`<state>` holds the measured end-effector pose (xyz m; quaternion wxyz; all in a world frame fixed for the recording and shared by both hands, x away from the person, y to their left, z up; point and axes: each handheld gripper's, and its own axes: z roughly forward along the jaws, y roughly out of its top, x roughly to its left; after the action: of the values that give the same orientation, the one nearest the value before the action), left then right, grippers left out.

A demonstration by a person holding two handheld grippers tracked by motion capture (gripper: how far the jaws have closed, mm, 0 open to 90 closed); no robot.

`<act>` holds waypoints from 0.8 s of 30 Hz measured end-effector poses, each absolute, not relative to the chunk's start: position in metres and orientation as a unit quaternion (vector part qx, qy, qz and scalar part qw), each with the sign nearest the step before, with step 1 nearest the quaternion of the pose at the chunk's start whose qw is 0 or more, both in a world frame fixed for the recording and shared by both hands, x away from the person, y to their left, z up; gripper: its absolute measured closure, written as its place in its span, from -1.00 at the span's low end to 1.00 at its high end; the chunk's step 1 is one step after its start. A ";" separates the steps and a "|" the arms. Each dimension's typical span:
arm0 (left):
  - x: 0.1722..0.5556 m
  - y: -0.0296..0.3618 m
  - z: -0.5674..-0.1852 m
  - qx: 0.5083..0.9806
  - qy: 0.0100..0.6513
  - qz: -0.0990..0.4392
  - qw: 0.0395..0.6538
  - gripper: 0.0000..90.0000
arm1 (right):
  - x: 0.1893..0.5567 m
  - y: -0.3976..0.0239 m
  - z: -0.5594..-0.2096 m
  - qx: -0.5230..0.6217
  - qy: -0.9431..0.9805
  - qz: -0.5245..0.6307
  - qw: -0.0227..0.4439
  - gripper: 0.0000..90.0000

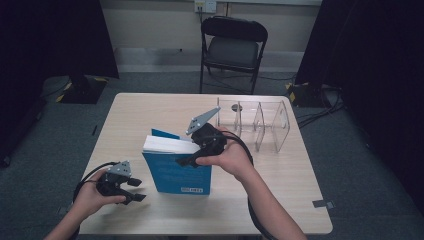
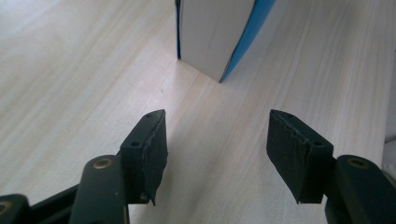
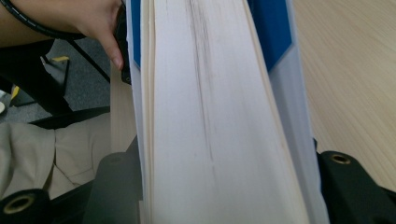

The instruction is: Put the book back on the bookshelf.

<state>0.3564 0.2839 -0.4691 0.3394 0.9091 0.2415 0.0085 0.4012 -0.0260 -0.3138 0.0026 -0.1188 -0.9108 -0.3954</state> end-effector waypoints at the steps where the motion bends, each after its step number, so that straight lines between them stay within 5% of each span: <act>1: 0.356 0.284 -0.471 0.910 0.240 0.008 0.337 -0.14 | 0.402 -0.024 -0.314 -0.114 -0.913 -0.392 0.001 0.04; 15: 0.358 0.287 -0.484 0.904 0.244 0.028 0.350 -0.14 | 0.403 -0.023 -0.314 -0.113 -0.911 -0.396 0.007 0.21; 21: 0.357 0.290 -0.487 0.899 0.240 0.029 0.364 -0.15 | 0.399 -0.022 -0.314 -0.130 -0.914 -0.384 -0.027 -0.09; 24: 0.356 0.291 -0.489 0.898 0.228 0.036 0.374 -0.18 | 0.398 -0.022 -0.314 -0.117 -0.918 -0.377 -0.038 -0.07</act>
<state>0.3560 0.2912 -0.4893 0.3739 0.8982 0.2284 0.0358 0.3980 -0.0216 -0.3142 -0.0382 -0.1173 -0.9179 -0.3771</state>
